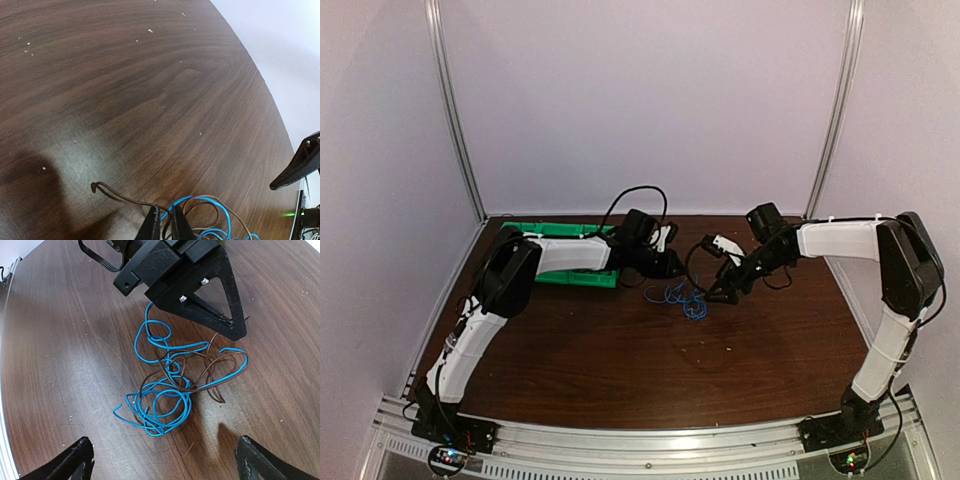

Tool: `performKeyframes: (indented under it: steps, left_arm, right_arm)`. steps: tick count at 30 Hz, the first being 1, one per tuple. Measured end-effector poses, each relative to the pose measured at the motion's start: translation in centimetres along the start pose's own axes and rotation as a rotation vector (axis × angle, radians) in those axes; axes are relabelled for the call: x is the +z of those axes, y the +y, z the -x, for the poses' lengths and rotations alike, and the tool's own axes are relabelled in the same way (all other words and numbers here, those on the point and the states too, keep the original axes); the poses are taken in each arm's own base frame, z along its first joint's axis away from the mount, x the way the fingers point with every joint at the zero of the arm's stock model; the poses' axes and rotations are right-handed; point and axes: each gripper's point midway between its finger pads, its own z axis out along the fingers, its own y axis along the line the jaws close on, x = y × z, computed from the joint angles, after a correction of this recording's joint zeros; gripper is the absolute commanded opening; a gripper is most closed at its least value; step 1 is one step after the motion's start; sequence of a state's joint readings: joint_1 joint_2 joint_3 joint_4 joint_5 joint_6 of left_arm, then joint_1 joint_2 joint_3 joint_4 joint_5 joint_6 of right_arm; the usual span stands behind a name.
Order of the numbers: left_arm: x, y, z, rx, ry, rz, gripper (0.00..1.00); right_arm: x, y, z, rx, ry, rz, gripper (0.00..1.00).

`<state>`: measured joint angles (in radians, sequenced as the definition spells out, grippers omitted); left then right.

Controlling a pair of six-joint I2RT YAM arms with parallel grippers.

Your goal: Untangle the cables

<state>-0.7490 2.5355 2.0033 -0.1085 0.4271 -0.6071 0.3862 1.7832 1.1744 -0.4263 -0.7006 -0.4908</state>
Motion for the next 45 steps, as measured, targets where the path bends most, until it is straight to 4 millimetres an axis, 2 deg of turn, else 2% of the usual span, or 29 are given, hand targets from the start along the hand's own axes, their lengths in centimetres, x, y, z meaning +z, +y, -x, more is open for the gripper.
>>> performKeyframes:
  steps: [2,8,12,14,16,20,23,25,27,30,31,32,33,35,36,37,41,45]
  left_arm:
    - [0.0,0.0,-0.1,0.001,0.002,0.0,0.0]
    - [-0.1,-0.1,-0.1,0.006,0.003,-0.004,0.0]
    - [-1.6,-1.4,-0.5,0.005,0.019,-0.029,0.0]
    - [-3.2,-3.1,0.2,0.019,0.003,-0.056,0.0]
    - [-5.5,-5.8,1.8,0.048,-0.032,-0.095,0.0]
    - [-11.4,-13.2,6.5,0.142,-0.156,-0.204,0.0]
    - [-16.1,-18.3,9.3,0.214,-0.26,-0.279,0.0]
    - [-17.9,-20.3,10.1,0.243,-0.299,-0.308,0.0]
    - [-18.8,-21.5,10.3,0.257,-0.316,-0.323,0.0]
    - [-18.7,-21.9,10.0,0.257,-0.313,-0.322,0.0]
    - [-18.5,-21.9,9.8,0.254,-0.305,-0.318,0.0]
    - [-18.4,-21.9,9.6,0.251,-0.302,-0.312,0.0]
    - [-18.3,-21.9,9.5,0.249,-0.299,-0.309,0.0]
    - [-18.2,-21.9,9.5,0.247,-0.299,-0.303,0.0]
    - [-18.2,-21.8,9.4,0.245,-0.299,-0.299,0.0]
    - [-18.2,-21.7,9.5,0.243,-0.299,-0.291,0.0]
    - [-18.3,-20.6,9.6,0.241,-0.305,-0.215,0.0]
    - [-20.2,-19.7,10.9,0.277,-0.369,-0.09,0.0]
  right_arm:
    - [0.1,0.0,-0.1,0.001,0.002,0.001,1.0]
    - [0.1,-0.3,-0.3,0.003,0.011,-0.012,1.0]
    - [-0.3,-1.4,0.0,0.013,0.013,-0.081,1.0]
    - [-1.5,-1.5,1.5,-0.002,-0.03,-0.114,1.0]
    - [-2.5,-1.3,2.7,-0.019,-0.066,-0.125,0.95]
    - [-5.2,-0.2,7.3,-0.074,-0.18,-0.085,0.76]
    - [-6.5,1.1,9.6,-0.099,-0.262,-0.036,0.73]
    - [-7.0,1.8,10.4,-0.103,-0.3,-0.01,0.73]
    - [-7.4,2.3,11.3,-0.112,-0.343,0.003,0.75]
    - [-7.6,3.1,12.0,-0.114,-0.395,0.026,0.77]
    - [-7.5,3.3,12.1,-0.115,-0.405,0.033,0.74]
    - [-7.4,3.5,12.2,-0.121,-0.415,0.04,0.66]
    - [-7.2,3.9,12.3,-0.126,-0.422,0.051,0.53]
    - [-6.9,4.8,12.5,-0.138,-0.433,0.079,0.21]
    - [-6.7,5.1,12.6,-0.145,-0.439,0.093,0.09]
    - [-6.5,5.3,12.6,-0.147,-0.441,0.105,0.04]
    - [-5.3,5.6,12.0,-0.116,-0.433,0.143,0.0]
    - [-3.9,5.5,9.8,-0.072,-0.388,0.159,0.0]
